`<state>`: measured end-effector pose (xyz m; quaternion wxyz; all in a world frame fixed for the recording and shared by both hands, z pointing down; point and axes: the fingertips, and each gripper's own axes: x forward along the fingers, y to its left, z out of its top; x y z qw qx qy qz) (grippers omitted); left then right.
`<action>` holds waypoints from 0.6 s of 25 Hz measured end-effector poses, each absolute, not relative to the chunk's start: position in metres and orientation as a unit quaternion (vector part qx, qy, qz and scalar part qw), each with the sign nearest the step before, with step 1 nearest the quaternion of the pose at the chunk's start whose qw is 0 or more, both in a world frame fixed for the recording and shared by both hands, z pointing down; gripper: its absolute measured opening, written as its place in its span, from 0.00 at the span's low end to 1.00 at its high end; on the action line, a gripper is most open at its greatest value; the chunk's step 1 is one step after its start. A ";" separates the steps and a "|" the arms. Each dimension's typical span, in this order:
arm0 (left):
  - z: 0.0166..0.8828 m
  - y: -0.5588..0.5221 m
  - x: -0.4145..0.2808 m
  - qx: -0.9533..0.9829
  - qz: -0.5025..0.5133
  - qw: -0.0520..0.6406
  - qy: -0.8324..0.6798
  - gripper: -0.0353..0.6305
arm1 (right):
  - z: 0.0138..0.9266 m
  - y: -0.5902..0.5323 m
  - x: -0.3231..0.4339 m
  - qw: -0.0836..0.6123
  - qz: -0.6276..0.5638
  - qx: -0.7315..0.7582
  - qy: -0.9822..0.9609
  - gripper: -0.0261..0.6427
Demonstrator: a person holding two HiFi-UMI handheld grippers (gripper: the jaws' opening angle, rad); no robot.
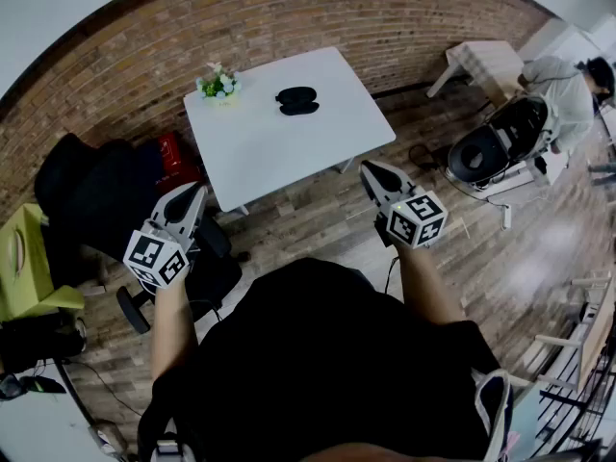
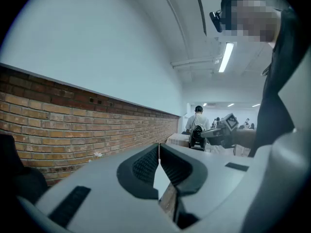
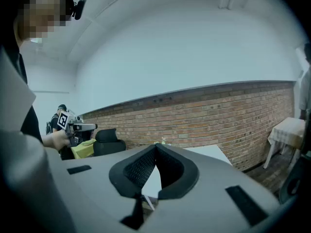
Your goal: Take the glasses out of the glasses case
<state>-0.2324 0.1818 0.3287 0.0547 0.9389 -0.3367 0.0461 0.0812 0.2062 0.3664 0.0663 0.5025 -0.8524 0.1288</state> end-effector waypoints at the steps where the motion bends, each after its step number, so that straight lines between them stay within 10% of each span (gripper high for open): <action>1: 0.330 0.184 -0.235 0.939 0.046 0.054 -0.336 0.08 | 0.368 0.209 0.079 0.067 0.130 0.503 -0.852 0.07; 15: 0.325 0.203 -0.255 0.939 0.033 0.056 -0.337 0.08 | 0.357 0.228 0.062 0.059 0.135 0.505 -0.850 0.07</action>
